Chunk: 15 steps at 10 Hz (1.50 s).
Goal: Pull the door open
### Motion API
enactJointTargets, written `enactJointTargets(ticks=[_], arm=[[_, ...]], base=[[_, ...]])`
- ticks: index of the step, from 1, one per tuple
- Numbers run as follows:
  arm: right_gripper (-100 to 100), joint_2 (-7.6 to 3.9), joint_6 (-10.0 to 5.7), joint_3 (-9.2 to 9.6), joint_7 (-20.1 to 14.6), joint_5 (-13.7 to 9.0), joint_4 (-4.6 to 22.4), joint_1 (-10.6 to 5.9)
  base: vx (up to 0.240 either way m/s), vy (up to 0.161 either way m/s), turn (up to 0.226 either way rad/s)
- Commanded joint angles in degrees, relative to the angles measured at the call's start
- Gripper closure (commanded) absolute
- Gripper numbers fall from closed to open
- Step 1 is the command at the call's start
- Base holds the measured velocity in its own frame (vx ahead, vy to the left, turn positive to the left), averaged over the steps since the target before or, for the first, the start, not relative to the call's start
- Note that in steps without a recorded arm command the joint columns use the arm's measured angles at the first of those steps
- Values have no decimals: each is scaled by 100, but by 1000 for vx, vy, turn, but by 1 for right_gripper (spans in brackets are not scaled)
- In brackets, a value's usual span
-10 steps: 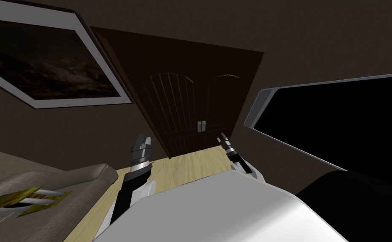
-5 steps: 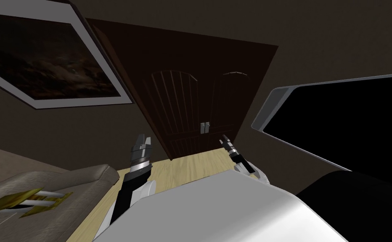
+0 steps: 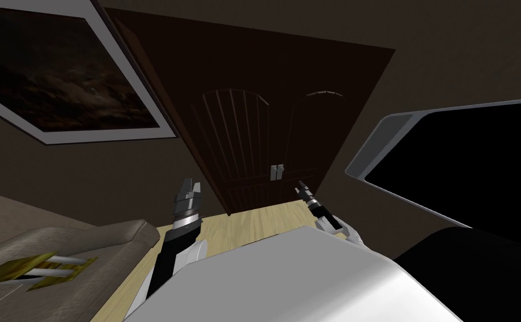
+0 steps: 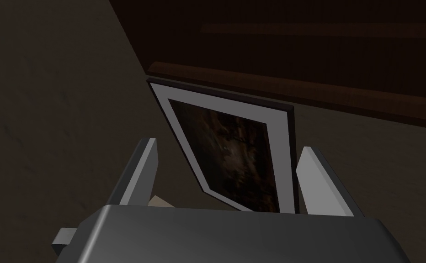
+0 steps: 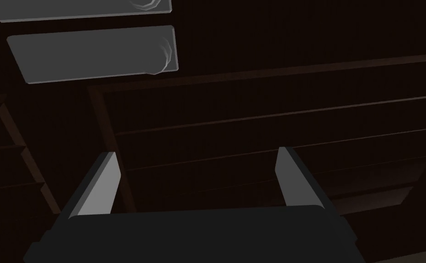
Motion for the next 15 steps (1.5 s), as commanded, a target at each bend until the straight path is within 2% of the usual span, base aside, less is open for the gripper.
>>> enactJointTargets(ticks=[1, 3, 7, 10, 11, 12, 13, 15], arm=[[-100, -88, -32, 22, -23, -73, 198, -50], [-100, -189, -34, 35, -35, -163, 367, -81], [-100, -471, -39, 74, -71, -415, 838, -175], [-100, -610, -42, 97, -89, -538, 1064, -235], [-100, -649, -44, 105, -94, -574, 1127, -258], [-100, -625, -11, 86, -80, -555, 1040, -231], [-100, -660, 27, -9, -77, -581, 1174, -176], [-100, -676, 52, -68, -73, -591, 1246, -155]], base=[[95, 32, 34], [92, 36, 39], [147, 35, 59], [121, 31, 46], [143, 35, 77], [60, 17, 15], [-44, -109, -151], [-45, -128, -77]])
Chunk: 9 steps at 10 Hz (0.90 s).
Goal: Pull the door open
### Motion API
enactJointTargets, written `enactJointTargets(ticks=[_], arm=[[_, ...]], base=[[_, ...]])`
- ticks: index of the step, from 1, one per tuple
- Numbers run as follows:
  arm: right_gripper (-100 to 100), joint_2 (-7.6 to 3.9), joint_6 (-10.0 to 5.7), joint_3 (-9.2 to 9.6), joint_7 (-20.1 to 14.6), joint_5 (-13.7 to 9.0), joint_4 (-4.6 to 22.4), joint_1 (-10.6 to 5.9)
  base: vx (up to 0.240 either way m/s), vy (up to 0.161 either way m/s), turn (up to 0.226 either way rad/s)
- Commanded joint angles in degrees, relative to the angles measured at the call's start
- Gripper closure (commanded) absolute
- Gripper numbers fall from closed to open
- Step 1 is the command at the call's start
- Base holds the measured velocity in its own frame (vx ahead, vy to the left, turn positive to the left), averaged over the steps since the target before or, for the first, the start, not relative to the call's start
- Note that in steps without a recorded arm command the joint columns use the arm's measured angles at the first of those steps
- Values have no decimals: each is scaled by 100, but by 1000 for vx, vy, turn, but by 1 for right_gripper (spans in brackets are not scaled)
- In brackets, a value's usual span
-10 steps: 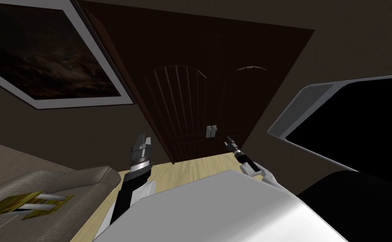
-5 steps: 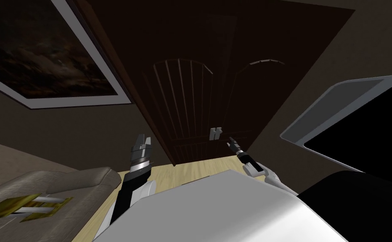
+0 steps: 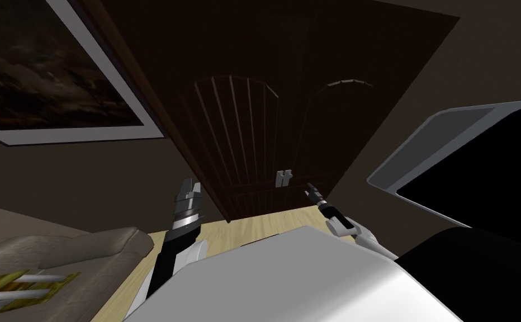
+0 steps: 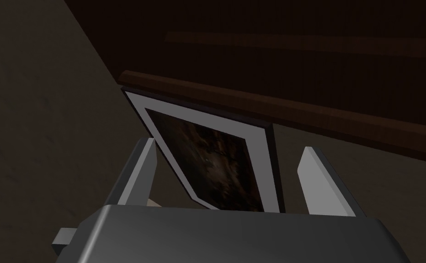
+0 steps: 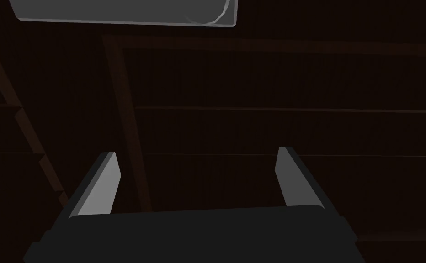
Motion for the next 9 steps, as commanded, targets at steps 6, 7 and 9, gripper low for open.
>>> enactJointTargets(ticks=[6, 7, 9], arm=[[-100, 17, 184, -328, 36, -12, 424, -89], [-100, 59, 195, -302, 40, 8, 407, -166], [-100, 154, 193, -201, 43, 54, 315, -321]], base=[[66, -144, -26], [201, 84, 151], [214, 156, 199]])
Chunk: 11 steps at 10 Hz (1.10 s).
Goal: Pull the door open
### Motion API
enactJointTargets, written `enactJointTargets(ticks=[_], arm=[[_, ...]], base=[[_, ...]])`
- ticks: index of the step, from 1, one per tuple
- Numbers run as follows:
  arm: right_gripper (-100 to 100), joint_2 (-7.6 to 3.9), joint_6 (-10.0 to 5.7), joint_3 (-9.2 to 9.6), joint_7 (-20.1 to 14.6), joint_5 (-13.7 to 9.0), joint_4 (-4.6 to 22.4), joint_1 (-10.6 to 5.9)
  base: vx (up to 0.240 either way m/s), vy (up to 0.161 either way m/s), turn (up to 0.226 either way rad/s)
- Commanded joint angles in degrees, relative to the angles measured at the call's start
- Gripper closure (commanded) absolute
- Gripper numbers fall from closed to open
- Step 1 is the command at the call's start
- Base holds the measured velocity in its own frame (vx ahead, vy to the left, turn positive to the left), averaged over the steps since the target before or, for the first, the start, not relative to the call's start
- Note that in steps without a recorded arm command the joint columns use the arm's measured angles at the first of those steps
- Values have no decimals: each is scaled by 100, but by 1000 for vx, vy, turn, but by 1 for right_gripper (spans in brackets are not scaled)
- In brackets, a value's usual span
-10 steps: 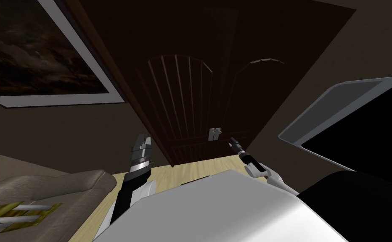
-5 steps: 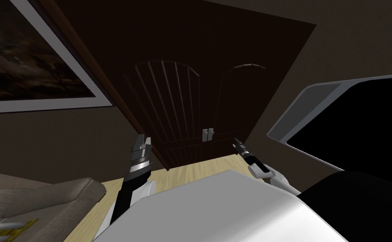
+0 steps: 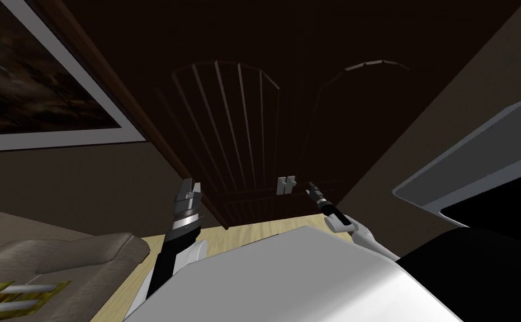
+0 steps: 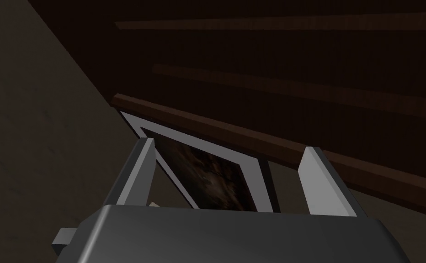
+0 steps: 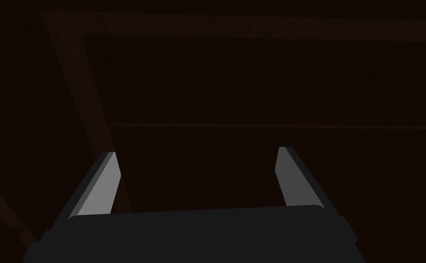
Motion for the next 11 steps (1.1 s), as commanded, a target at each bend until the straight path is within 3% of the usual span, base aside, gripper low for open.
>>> enactJointTargets(ticks=[1, 2, 3, 4, 9, 11], arm=[[-100, 41, -90, 127, -55, 47, 68, -168], [-100, 79, -96, 177, -55, 66, 18, -226], [-100, 64, -96, 142, -44, 55, 34, -164], [100, 64, -96, 142, -44, 55, 34, -164], [100, 64, -96, 142, -44, 55, 34, -164], [100, 15, -94, 112, -48, 34, 85, -62]], base=[[179, 193, 180], [177, 209, 167], [81, 92, 28], [-10, -9, -28], [-15, -12, 9], [-81, -124, -123]])
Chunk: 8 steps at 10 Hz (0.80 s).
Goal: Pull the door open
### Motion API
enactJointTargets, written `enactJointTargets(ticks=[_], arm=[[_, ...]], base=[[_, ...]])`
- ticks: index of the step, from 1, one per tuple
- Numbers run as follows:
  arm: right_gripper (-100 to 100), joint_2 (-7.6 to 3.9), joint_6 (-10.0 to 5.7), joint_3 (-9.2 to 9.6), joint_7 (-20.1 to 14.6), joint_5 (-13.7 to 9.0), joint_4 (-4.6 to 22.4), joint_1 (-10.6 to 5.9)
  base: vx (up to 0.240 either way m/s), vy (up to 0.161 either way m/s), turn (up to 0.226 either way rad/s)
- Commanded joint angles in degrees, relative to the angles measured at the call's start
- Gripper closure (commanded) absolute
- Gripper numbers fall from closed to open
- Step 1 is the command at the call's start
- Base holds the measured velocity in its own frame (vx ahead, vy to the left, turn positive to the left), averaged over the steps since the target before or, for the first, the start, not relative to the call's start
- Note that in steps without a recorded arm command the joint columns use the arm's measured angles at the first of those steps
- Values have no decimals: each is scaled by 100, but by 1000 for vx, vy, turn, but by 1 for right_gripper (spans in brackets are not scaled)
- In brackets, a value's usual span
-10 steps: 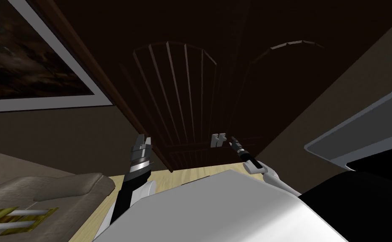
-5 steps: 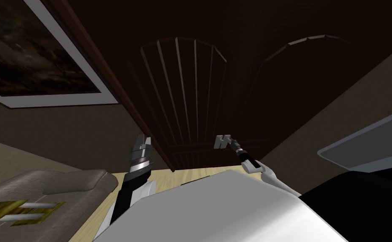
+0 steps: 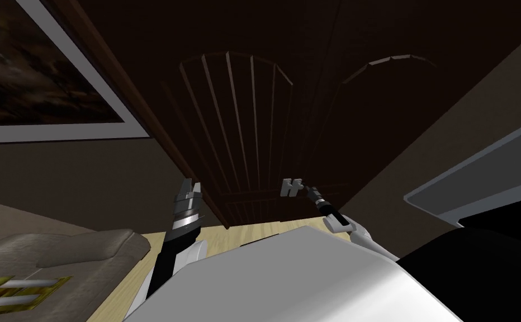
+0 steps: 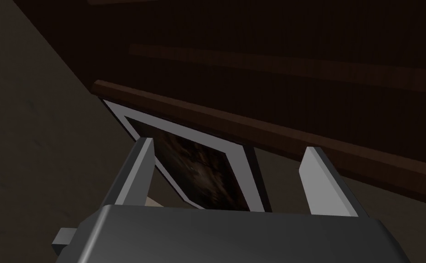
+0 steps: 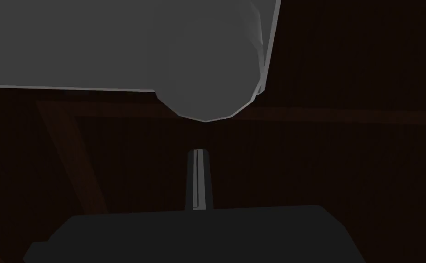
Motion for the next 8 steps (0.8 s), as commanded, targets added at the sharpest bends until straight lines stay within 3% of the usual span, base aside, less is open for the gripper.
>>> enactJointTargets(ticks=[1, 2, 4, 6, 8], arm=[[100, -63, 8, -42, -6, -24, 66, 49], [-100, -59, -34, 3, 9, -37, -74, 127], [-100, -99, -123, 98, -1, -56, -213, 229], [-100, -136, -231, 234, -11, -68, -405, 316], [-100, -124, -239, 241, -9, -65, -425, 323]], base=[[-127, -154, -117], [-155, -65, -82], [-197, 74, -25], [-198, 161, 15], [-63, 144, 16]])
